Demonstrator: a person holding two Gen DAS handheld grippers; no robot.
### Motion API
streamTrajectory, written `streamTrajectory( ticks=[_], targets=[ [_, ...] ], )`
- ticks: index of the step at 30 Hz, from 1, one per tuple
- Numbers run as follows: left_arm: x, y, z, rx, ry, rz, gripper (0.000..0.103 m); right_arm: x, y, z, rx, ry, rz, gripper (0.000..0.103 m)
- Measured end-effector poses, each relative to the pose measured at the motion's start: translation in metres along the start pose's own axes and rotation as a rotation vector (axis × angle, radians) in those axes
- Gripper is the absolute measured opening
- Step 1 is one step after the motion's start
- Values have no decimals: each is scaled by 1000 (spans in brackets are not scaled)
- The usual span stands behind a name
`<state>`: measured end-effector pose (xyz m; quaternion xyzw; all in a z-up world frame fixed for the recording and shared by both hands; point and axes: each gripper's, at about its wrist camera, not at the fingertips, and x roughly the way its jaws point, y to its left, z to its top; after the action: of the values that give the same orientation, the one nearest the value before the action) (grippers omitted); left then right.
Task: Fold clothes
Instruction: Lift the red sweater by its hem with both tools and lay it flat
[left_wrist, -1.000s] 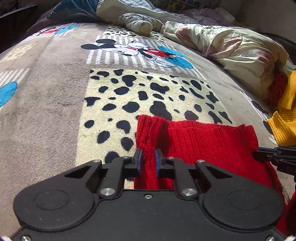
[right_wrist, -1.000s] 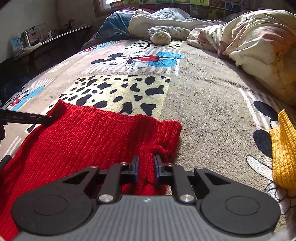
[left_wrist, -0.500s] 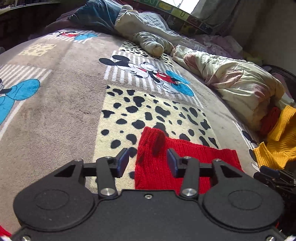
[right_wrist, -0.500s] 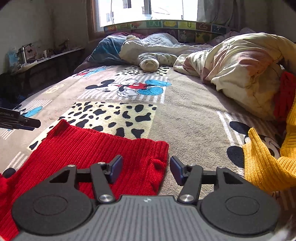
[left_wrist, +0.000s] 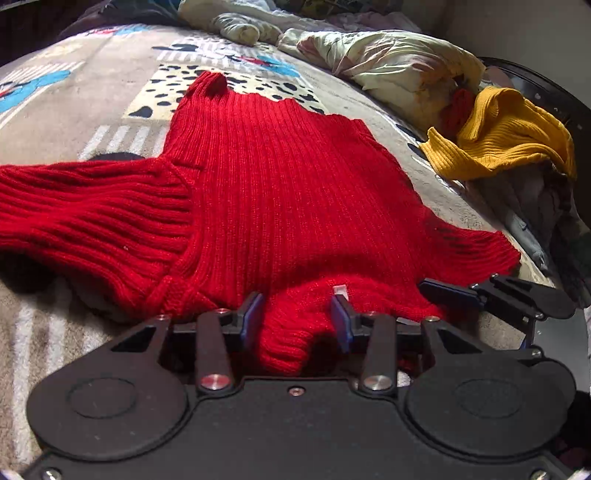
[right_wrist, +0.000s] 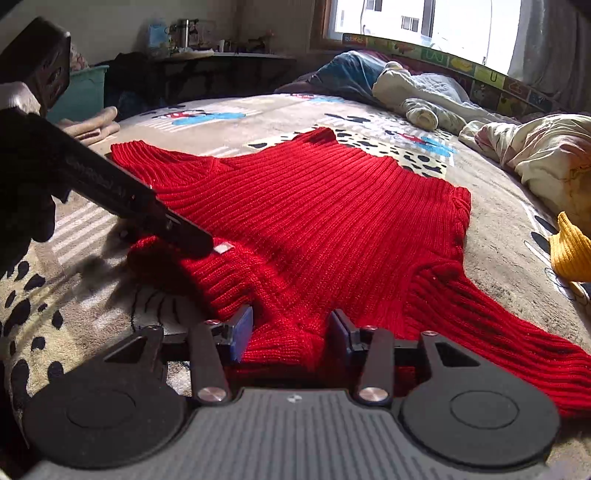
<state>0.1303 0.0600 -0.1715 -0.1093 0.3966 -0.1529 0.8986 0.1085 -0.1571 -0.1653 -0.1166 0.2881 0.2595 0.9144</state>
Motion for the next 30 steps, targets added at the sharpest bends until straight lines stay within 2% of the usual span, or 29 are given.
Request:
streamTrajectory(
  ticks=[2, 3, 4, 6, 7, 8, 11, 12, 14, 15, 16, 18, 20, 22, 25, 26, 27, 28, 30],
  targets=[
    [-6, 0, 0, -18, -32, 5, 37, -14, 7, 12, 5, -12, -33, 46],
    [-13, -2, 1, -33, -53, 10, 36, -22, 10, 14, 6, -43, -49, 47],
    [-18, -6, -2, -19, -73, 16, 37, -21, 9, 12, 29, -28, -52, 50],
    [-13, -12, -18, 42, -70, 82, 40, -14, 4, 5, 89, 30, -53, 53],
    [-9, -11, -26, 60, -97, 90, 45, -12, 0, -3, 133, 12, -42, 55],
    [-7, -10, -32, 70, -118, 94, 46, -15, 0, -2, 141, 1, -47, 54],
    [-28, 2, -18, -67, -145, 42, 45, -28, 5, 8, 123, -34, -81, 54],
    [-41, 8, -12, -99, -213, 38, 45, -36, 7, 9, 114, -71, -94, 54],
    [-48, 14, -3, -69, -295, 111, 45, -44, 6, 11, 113, -125, -124, 58],
    [-43, 21, 0, -58, -295, 146, 45, -44, 3, 12, 126, -136, -143, 60],
    [-32, 30, 1, -69, -262, 165, 45, -34, -3, 12, 153, -88, -136, 66],
    [-4, 53, -6, -113, -145, 197, 43, -8, -16, 4, 195, 70, -101, 69],
    [-6, 53, -11, -74, -196, 187, 46, -12, -15, 2, 186, 59, -109, 71],
    [-20, 49, -5, -113, -226, 176, 41, -21, -12, 2, 175, 19, -124, 66],
    [-28, 49, -3, -117, -306, 183, 42, -33, -6, 1, 150, -84, -120, 64],
    [-27, 50, -3, -114, -321, 190, 42, -26, -7, -1, 148, -39, -116, 65],
    [-17, 55, -3, -120, -266, 205, 43, -17, -7, -3, 146, 28, -115, 65],
    [-9, 58, -2, -123, -219, 218, 44, -13, -10, -6, 163, 45, -100, 66],
    [-12, 54, 7, -109, -191, 221, 44, -20, -14, -8, 195, 21, -90, 66]
  ],
)
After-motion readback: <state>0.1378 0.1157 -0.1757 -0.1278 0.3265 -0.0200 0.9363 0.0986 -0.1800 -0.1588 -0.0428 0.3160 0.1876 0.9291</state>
